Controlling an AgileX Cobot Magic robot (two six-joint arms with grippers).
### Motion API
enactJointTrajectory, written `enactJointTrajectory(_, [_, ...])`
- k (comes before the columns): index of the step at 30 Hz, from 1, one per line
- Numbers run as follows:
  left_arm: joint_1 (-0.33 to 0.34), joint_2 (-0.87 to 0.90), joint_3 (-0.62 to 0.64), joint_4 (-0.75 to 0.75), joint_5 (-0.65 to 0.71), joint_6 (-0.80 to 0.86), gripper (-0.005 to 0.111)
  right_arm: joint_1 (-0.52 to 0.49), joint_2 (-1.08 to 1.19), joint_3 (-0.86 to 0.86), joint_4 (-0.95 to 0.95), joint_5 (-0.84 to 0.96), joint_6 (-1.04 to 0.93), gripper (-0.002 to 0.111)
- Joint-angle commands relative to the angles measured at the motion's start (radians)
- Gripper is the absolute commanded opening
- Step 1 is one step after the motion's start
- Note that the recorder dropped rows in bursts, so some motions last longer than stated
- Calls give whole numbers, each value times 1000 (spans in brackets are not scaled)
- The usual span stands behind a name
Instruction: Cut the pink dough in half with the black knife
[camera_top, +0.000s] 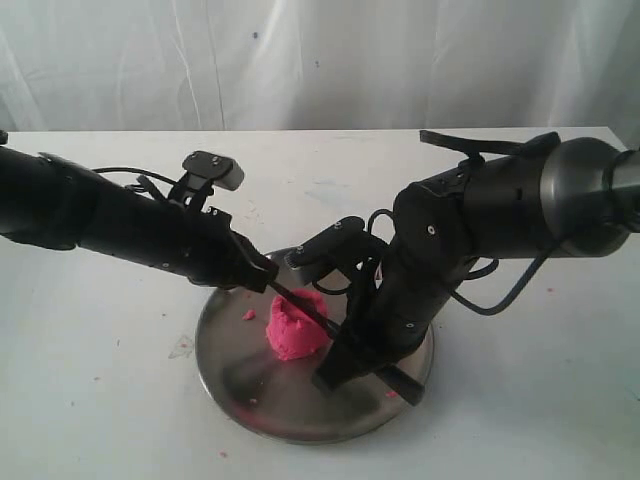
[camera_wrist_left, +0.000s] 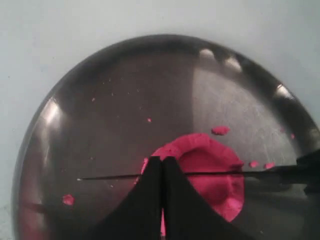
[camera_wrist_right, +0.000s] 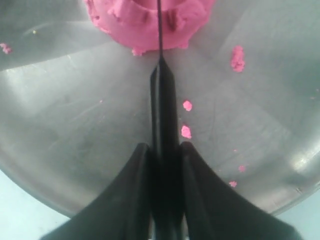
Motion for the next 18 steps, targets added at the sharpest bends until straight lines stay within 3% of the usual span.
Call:
enactJointTrajectory(1, [-3, -9, -4, 37, -1, -45, 0, 4, 0, -1, -6, -1, -3, 5])
enactJointTrajectory(18, [-3, 34, -4, -131, -32, 89, 0, 4, 0, -1, -6, -6, -3, 5])
